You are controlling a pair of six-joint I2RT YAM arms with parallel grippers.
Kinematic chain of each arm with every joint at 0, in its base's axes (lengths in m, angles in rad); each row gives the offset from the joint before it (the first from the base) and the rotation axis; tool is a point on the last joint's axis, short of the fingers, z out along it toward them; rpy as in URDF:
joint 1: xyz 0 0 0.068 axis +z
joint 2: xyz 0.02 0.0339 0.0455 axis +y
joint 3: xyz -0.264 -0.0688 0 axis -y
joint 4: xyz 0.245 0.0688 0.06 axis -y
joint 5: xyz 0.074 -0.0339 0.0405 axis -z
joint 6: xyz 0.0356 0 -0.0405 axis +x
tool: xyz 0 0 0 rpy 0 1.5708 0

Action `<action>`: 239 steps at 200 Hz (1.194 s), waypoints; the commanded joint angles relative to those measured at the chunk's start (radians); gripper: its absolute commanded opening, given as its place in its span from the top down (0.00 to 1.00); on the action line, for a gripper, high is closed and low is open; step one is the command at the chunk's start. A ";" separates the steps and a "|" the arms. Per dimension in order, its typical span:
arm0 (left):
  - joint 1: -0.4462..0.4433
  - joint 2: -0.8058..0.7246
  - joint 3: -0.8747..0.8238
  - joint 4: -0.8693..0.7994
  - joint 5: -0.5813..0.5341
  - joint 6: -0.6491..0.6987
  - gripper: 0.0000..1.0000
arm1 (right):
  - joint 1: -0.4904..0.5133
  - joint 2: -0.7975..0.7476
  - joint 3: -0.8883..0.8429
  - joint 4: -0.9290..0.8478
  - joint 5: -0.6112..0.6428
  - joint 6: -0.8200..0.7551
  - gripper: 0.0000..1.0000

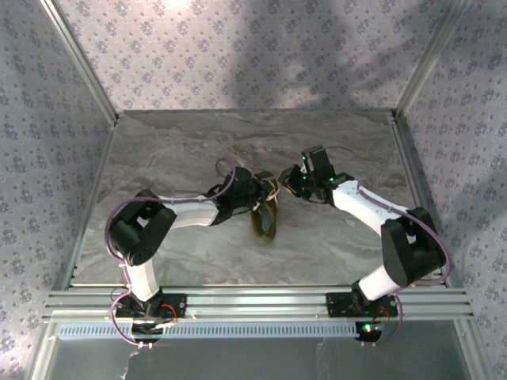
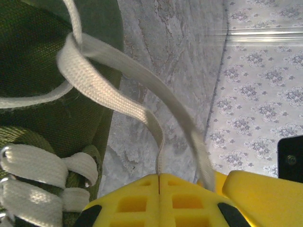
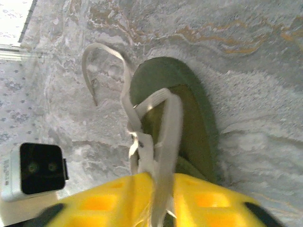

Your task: Tie the shoes

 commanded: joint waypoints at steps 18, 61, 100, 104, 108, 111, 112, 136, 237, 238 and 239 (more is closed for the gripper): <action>-0.003 -0.008 -0.016 0.045 0.002 -0.030 1.00 | -0.043 -0.095 -0.072 -0.034 0.103 -0.186 0.44; -0.002 0.008 -0.006 0.046 0.015 -0.033 1.00 | -0.039 -0.185 -0.259 0.079 0.042 -0.335 0.45; -0.003 0.018 -0.003 0.048 0.018 -0.038 1.00 | 0.034 -0.184 -0.367 0.288 -0.047 -0.412 0.44; -0.002 0.018 -0.003 0.046 0.019 -0.038 1.00 | 0.040 -0.177 -0.367 0.303 -0.053 -0.418 0.43; -0.002 0.020 -0.003 0.045 0.019 -0.038 1.00 | 0.045 -0.169 -0.369 0.315 -0.058 -0.422 0.43; -0.002 0.020 -0.003 0.045 0.019 -0.037 1.00 | 0.048 -0.164 -0.369 0.325 -0.063 -0.424 0.43; -0.002 0.020 -0.003 0.045 0.019 -0.038 1.00 | 0.047 -0.161 -0.369 0.329 -0.066 -0.425 0.43; -0.001 0.020 -0.003 0.046 0.019 -0.039 1.00 | 0.051 -0.114 -0.371 0.407 -0.106 -0.430 0.45; 0.003 0.020 -0.007 0.053 0.026 -0.043 1.00 | 0.047 0.034 -0.341 0.506 -0.151 -0.396 0.63; 0.002 0.021 -0.007 0.053 0.026 -0.043 1.00 | 0.046 0.034 -0.342 0.509 -0.152 -0.395 0.63; 0.004 0.020 -0.007 0.054 0.026 -0.043 1.00 | 0.045 0.035 -0.343 0.511 -0.152 -0.394 0.64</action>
